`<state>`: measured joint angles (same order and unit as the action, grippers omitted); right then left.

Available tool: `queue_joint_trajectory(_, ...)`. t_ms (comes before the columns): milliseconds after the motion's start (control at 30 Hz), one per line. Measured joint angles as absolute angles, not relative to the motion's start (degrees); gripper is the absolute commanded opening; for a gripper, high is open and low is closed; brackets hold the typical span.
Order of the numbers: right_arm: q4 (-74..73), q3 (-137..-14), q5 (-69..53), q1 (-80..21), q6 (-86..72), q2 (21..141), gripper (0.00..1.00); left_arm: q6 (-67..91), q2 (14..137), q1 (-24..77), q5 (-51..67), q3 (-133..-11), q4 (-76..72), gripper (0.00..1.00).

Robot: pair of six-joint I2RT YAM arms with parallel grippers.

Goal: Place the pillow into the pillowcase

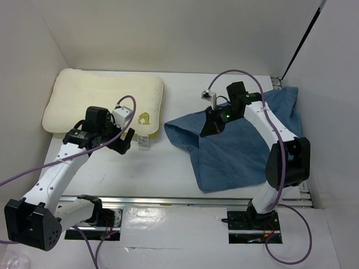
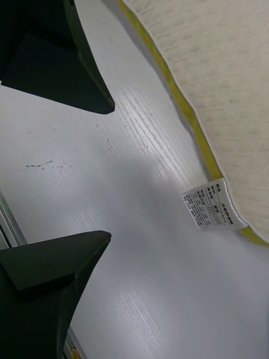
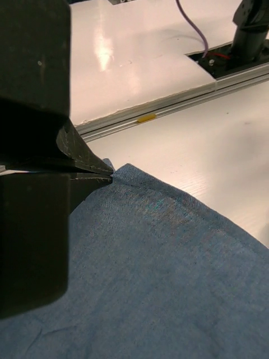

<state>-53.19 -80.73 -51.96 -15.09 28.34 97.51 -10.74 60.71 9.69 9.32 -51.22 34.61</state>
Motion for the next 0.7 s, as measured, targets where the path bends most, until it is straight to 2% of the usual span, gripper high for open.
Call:
queue_joint_trajectory(367,-53.74,-81.54,-53.98,-11.73,28.38,95.00,0.00,-10.26,64.53,9.69,9.28,-51.88,32.91,1.00)
queue_joint_trajectory(700,-53.45,-81.54,-54.26,-7.14,26.33,94.94,0.00,-8.34,73.65,9.69,5.91,-61.69,28.67,1.00)
